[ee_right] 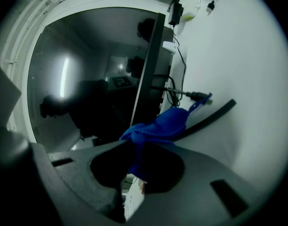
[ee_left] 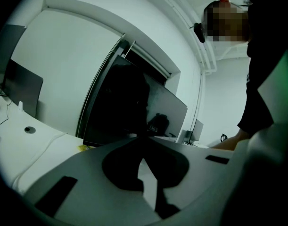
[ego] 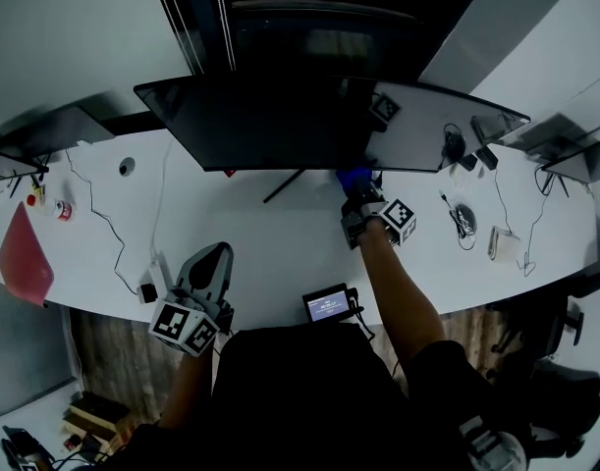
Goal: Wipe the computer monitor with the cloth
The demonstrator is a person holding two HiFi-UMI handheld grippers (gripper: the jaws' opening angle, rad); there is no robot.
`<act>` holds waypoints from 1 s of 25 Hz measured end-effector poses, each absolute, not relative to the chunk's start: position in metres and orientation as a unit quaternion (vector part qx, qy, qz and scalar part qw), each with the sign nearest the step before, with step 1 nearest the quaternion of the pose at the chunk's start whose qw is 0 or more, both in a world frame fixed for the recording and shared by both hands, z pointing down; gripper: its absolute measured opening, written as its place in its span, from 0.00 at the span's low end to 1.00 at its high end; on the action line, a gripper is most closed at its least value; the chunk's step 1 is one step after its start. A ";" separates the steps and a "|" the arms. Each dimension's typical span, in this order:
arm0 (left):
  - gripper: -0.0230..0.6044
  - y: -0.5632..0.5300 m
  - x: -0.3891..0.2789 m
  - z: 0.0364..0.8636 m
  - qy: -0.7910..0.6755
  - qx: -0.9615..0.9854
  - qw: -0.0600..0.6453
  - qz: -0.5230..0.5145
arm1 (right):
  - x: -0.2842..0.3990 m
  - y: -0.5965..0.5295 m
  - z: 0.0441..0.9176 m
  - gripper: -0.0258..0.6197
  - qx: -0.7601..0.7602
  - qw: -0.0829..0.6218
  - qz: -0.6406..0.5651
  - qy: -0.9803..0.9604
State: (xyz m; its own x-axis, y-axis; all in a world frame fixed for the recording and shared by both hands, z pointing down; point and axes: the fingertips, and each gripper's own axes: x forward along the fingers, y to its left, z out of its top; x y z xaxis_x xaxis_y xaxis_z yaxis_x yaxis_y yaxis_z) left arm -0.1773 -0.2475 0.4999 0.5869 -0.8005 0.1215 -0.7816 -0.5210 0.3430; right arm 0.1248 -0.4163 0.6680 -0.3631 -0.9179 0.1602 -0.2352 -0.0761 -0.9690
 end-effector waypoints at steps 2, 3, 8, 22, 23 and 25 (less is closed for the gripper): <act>0.03 -0.246 -0.188 0.501 -0.457 0.869 0.187 -0.027 | 0.115 -0.417 0.668 0.13 -0.474 0.303 -0.557 0.611; 0.03 -0.245 -0.192 0.502 -0.458 0.869 0.188 -0.027 | 0.110 -0.418 0.669 0.13 -0.474 0.303 -0.557 0.612; 0.03 -0.243 -0.210 0.506 -0.458 0.867 0.195 -0.027 | 0.086 -0.418 0.668 0.13 -0.470 0.298 -0.560 0.614; 0.03 -0.241 -0.241 0.508 -0.454 0.867 0.203 -0.038 | 0.013 -0.422 0.667 0.13 -0.453 0.276 -0.564 0.633; 0.03 -0.241 -0.244 0.508 -0.456 0.866 0.203 -0.037 | 0.008 -0.422 0.666 0.13 -0.451 0.275 -0.566 0.633; 0.03 -0.241 -0.250 0.508 -0.459 0.864 0.202 -0.039 | -0.003 -0.422 0.666 0.13 -0.447 0.274 -0.567 0.635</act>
